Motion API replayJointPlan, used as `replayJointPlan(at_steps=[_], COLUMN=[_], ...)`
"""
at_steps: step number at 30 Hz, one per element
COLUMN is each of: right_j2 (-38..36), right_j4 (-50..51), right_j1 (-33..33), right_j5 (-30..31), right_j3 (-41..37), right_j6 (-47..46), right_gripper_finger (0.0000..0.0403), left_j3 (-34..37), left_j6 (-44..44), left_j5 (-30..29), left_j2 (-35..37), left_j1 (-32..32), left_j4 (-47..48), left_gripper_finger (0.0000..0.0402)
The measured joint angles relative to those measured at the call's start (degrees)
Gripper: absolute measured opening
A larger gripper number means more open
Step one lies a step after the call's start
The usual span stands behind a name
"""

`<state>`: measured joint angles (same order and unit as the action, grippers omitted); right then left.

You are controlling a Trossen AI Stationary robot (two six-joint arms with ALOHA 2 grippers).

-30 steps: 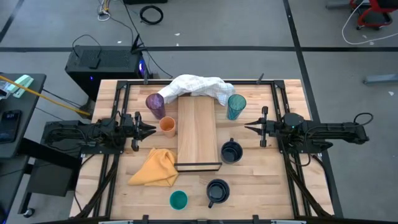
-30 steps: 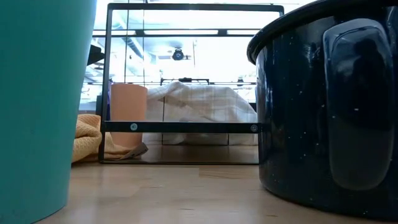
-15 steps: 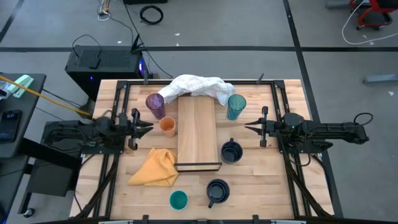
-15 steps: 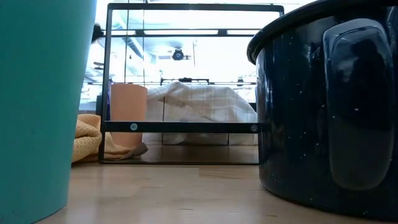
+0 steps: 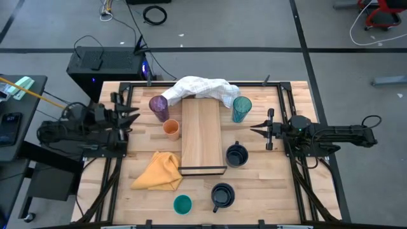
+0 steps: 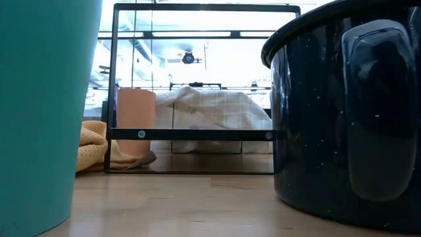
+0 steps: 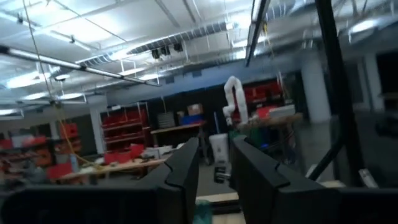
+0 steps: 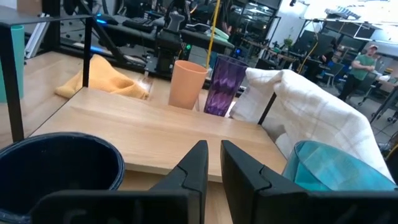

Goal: Stack small to large cups/mugs on shelf
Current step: Put the purple cup on the shelf

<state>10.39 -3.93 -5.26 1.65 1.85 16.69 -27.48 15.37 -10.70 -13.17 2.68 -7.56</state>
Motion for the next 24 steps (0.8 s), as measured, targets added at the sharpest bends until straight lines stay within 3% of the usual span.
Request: replayJointPlan(at_steps=[9,16,24], right_j2=[0.0,0.0,0.0], right_j4=[-3.2,-9.0,-24.5], right_j1=[0.0,0.0,0.0], right_j5=[0.0,-0.2,-0.5], right_j3=[0.0,0.0,0.0], right_j6=[-1.1,-10.9,-30.5], right_gripper_finger=[0.0052,0.0052,0.0052], left_j3=[-22.8,-34.3,-41.6], left_j6=[5.1,1.1,-9.1], left_j5=[0.0,6.2,6.5], left_j2=[-19.4,-29.9,-37.9], left_j1=[0.0,0.0,0.1], left_j4=[14.4,14.4,18.1], left_gripper_finger=[0.0100,0.0084,0.0084])
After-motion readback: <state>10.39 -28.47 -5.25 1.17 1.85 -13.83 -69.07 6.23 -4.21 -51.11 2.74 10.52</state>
